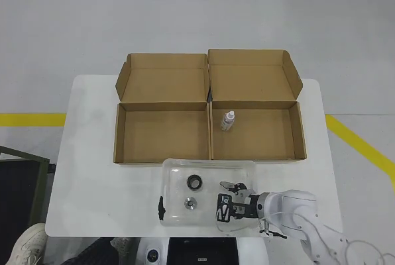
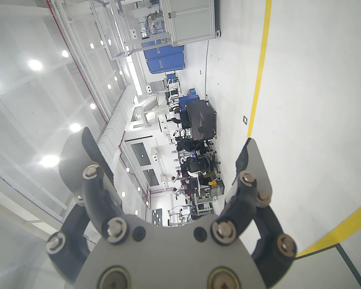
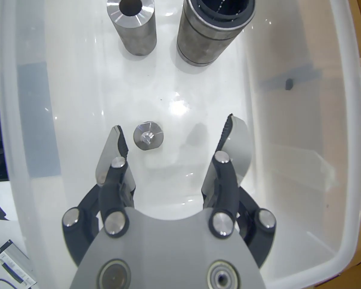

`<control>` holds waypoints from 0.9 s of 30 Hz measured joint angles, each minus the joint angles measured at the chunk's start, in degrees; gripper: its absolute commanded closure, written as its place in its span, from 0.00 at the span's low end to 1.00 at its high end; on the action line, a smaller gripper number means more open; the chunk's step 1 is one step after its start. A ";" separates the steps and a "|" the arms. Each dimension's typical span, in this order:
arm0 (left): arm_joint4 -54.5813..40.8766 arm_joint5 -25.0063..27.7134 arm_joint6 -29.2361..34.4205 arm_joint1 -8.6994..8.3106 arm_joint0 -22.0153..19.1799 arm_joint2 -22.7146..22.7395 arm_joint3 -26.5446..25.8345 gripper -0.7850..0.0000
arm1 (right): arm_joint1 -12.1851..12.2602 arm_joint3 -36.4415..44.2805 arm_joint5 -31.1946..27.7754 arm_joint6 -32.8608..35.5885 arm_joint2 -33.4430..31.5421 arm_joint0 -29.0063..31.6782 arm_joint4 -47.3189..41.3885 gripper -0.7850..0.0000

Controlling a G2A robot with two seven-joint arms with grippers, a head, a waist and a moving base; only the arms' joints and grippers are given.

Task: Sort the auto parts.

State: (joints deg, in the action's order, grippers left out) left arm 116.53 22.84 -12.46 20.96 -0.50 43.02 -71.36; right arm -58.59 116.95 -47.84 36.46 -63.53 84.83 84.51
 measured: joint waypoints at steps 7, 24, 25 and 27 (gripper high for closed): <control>0.00 0.00 0.00 0.00 0.00 0.00 0.00 0.00 | -0.04 -0.47 -0.10 2.58 1.53 -1.01 -0.63 0.54; 0.00 0.00 0.00 0.00 0.00 0.00 0.00 0.00 | 0.31 0.33 -0.08 2.49 2.08 -1.80 -2.67 1.00; 0.00 0.00 0.00 0.00 0.00 0.00 0.00 0.00 | 0.38 0.60 -0.05 2.15 1.81 -1.69 -2.77 1.00; 0.00 0.00 0.00 0.00 0.00 0.00 0.00 0.00 | 0.55 1.33 0.16 1.14 0.98 -1.33 -3.06 1.00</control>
State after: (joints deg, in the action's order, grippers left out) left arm 116.53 22.84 -12.46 20.96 -0.50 43.02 -71.36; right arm -58.05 118.28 -47.68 37.60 -62.56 83.50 81.45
